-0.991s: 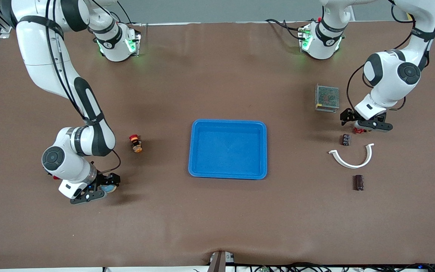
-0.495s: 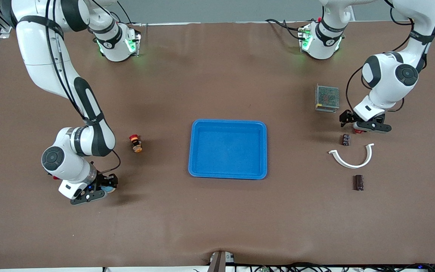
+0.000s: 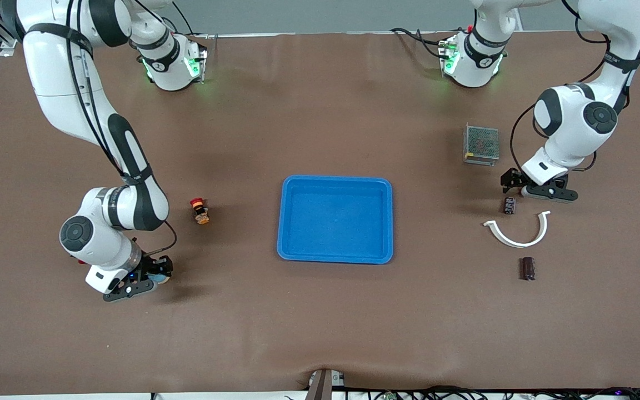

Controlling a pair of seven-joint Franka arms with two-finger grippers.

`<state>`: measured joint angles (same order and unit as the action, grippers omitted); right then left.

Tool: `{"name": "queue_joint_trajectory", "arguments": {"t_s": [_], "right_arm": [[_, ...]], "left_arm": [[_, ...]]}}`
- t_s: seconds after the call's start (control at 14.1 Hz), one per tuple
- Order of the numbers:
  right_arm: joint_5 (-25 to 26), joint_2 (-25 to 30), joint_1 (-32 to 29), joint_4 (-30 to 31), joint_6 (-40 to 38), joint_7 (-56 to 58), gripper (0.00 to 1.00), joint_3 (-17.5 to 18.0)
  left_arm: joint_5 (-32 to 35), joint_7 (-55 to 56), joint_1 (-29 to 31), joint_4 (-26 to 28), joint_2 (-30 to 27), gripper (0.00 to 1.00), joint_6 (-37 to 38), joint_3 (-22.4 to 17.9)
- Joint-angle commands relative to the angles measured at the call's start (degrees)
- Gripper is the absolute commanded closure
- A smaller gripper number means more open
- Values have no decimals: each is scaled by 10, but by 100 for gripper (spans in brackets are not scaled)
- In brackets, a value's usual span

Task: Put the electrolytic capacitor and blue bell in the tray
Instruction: 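Carry the bell toward the tray while the left gripper grasps the capacitor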

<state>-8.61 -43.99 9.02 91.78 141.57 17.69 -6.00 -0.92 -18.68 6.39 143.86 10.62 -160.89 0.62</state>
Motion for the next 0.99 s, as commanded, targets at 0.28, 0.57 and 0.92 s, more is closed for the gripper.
{"name": "queue_joint_trajectory", "arguments": {"t_s": [0.28,0.57,0.92], "right_arm": [[-40,8,10,-154,-220,-91,55,5],[-38,32,67,-155,-229,-222,55,6],[-32,56,155,-154,-239,-394,54,5]], "left_arm": [[10,1,3,-44,51,0,-7,3],[10,7,-1,-55,63,0,-7,3],[10,4,-4,-68,79,0,-7,3]]}}
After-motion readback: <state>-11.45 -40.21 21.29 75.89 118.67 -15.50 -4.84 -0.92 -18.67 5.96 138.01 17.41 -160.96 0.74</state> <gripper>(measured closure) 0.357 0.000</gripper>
